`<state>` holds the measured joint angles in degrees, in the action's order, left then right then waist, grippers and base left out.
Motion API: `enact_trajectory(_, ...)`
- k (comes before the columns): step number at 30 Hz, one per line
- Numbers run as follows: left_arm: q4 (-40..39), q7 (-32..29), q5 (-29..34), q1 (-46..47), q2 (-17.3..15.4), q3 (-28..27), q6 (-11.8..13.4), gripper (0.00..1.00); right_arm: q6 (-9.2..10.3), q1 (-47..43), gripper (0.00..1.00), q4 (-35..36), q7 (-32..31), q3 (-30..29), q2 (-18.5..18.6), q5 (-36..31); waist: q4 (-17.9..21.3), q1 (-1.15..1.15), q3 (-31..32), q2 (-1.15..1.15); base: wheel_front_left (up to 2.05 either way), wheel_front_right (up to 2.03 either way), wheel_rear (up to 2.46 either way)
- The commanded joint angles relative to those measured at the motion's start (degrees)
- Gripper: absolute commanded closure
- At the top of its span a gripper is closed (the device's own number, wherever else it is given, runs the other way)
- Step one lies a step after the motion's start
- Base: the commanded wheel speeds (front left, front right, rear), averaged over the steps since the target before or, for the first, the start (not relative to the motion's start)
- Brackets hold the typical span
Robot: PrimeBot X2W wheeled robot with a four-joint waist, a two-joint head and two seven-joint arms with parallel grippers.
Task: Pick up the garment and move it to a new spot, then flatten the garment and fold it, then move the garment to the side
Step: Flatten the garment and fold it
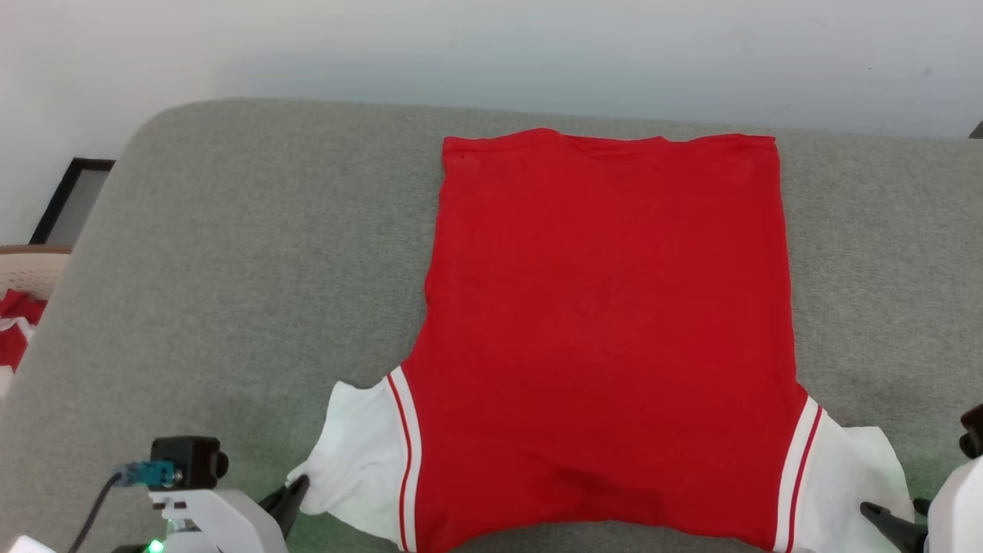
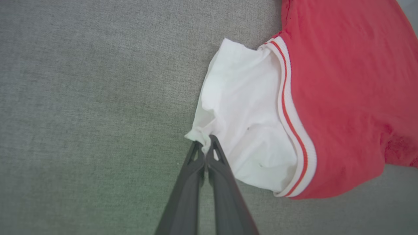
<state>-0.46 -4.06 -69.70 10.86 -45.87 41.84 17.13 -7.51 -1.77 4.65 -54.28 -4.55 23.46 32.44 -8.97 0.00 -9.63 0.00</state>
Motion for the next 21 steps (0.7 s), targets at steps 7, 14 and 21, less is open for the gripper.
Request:
enact_trajectory(7,0.62,-0.07,1.25,0.37,0.56,0.8,-0.22,1.0,0.04,-0.14,0.0,8.76,-5.22,-4.57,-0.25,0.88,0.04,0.0,-0.37,0.0,0.0,0.0,0.0)
enact_trajectory(14,0.61,-1.08,2.83,2.92,1.86,1.94,-0.44,1.0,0.04,5.66,0.0,18.91,-10.41,-9.35,-1.54,0.95,-1.58,0.0,-2.51,0.0,0.0,0.0,0.0)
enact_trajectory(21,1.5,-1.5,3.98,6.17,4.49,2.91,-1.52,1.0,0.04,22.02,0.0,15.2,-4.48,-5.53,-0.89,-2.82,-3.7,0.0,-6.57,0.0,0.0,0.0,0.0)
